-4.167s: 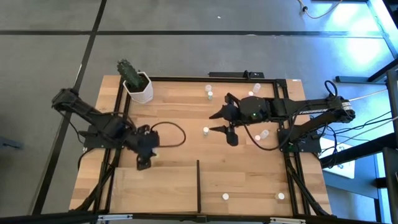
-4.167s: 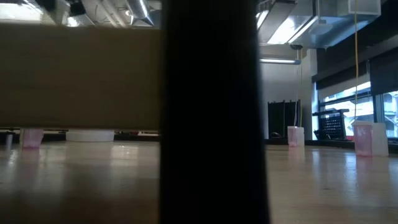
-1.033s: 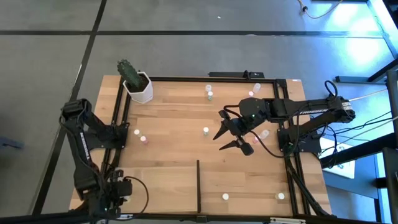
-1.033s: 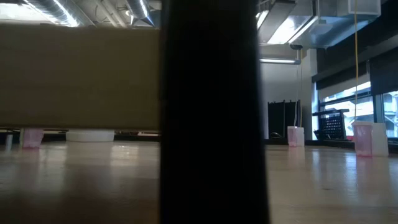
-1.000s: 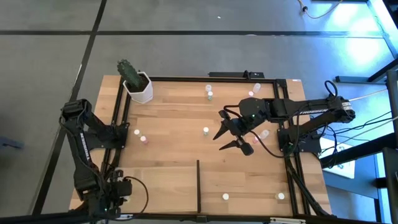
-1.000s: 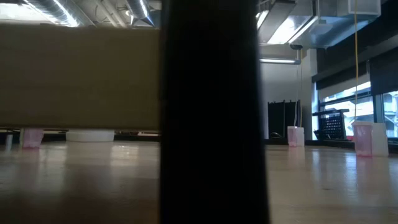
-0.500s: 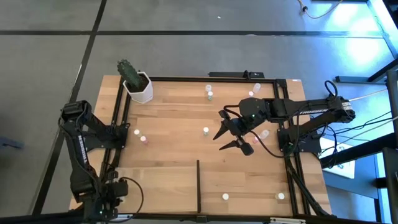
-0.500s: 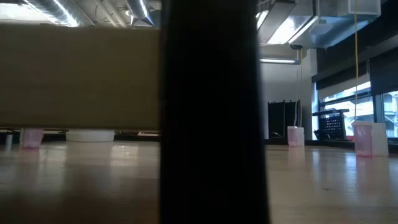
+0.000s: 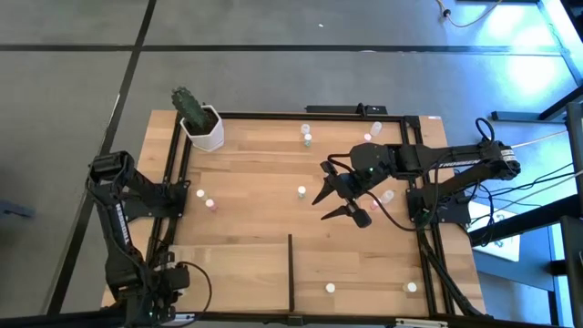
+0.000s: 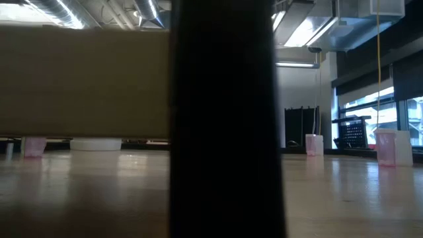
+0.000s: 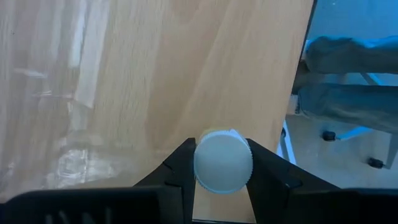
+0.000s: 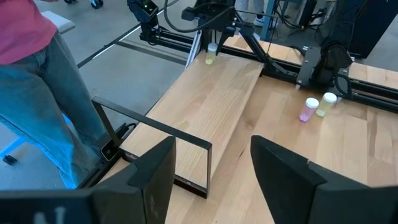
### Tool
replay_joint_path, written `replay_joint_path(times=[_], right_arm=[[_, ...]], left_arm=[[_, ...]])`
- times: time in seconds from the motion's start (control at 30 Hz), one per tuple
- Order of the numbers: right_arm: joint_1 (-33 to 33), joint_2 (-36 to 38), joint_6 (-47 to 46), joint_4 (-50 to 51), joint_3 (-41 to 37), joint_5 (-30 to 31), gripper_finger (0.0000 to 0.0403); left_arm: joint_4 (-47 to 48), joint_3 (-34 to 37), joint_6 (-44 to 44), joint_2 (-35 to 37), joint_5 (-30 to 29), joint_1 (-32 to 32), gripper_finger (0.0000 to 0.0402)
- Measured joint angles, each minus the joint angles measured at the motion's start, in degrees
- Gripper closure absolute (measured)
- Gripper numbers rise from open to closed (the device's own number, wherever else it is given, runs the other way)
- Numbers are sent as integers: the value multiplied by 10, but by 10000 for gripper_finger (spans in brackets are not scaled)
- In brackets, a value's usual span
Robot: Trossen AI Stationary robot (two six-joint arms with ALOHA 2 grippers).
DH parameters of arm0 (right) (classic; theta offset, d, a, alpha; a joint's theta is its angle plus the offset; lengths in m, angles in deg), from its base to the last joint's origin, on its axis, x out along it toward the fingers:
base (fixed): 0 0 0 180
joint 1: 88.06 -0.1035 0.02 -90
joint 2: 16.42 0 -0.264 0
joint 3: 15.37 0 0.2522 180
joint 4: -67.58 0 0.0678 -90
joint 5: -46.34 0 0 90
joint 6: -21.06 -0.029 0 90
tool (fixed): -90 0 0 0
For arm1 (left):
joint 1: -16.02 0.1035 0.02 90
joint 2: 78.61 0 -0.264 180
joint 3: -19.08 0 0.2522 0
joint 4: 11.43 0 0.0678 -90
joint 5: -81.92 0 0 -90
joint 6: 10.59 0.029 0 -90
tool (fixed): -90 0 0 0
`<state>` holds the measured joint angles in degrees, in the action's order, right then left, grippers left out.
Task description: Pick and place medicine bottles onto shelf by color
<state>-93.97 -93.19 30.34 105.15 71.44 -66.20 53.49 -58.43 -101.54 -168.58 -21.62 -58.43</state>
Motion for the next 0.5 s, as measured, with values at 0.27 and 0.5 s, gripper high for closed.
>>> replay_joint_path(times=[0.27,0.5], right_arm=[[0,0,0,0,0,0,192],[0,0,0,0,0,0,192]], left_arm=[[-7,0,0,0,-16,-7,299],[-9,0,-5,0,-24,-14,280]])
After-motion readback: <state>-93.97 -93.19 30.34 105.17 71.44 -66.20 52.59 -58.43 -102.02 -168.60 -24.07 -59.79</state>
